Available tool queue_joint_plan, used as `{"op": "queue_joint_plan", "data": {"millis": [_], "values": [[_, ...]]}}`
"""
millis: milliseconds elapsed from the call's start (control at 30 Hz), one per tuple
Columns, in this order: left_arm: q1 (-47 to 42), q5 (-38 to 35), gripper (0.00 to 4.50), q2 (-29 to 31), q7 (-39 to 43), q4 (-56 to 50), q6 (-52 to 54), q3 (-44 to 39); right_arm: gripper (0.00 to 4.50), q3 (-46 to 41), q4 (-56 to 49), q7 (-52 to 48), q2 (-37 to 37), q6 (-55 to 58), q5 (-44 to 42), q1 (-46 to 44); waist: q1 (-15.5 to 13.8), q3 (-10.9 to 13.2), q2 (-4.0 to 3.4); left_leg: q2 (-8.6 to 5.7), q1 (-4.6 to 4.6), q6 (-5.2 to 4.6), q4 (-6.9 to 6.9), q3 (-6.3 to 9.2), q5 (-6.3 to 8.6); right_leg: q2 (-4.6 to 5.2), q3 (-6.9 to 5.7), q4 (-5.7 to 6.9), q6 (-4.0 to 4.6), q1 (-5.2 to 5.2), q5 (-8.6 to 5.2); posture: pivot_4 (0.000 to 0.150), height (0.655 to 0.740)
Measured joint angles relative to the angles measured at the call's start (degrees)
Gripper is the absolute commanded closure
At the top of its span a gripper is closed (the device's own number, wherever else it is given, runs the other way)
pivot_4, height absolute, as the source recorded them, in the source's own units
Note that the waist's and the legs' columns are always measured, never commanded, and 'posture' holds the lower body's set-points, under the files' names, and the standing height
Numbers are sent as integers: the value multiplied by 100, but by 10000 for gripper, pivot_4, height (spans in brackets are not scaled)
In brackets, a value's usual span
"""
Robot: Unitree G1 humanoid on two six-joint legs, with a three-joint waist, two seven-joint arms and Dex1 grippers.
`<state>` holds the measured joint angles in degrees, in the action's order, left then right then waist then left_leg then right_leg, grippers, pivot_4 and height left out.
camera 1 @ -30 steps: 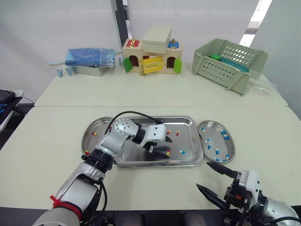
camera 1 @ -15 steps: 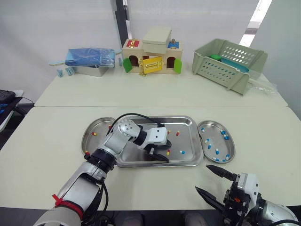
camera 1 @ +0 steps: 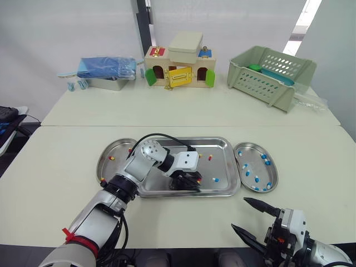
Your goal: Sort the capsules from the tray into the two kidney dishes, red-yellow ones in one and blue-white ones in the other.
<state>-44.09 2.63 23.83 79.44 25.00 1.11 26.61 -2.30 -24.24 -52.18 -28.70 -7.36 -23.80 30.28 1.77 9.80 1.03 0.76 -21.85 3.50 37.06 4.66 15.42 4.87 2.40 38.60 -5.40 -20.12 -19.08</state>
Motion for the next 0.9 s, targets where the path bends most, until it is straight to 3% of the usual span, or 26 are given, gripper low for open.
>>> {"op": "queue_joint_plan", "data": {"millis": [633,900], "values": [[24,-184,40257,48,-12,-297,470,-183,0,73,208,-176,-16,-293,-1,42,4,1,0,0,-3,0,0,0,0,0,0,1,0,-3,0,1500,7400],[760,-731,40257,1067,-371,-2016,1513,-1186,0,158,207,-699,-420,-338,-129,-231,18,0,-2,2,0,0,-1,3,0,0,1,1,0,-2,0,1500,7400]]}}
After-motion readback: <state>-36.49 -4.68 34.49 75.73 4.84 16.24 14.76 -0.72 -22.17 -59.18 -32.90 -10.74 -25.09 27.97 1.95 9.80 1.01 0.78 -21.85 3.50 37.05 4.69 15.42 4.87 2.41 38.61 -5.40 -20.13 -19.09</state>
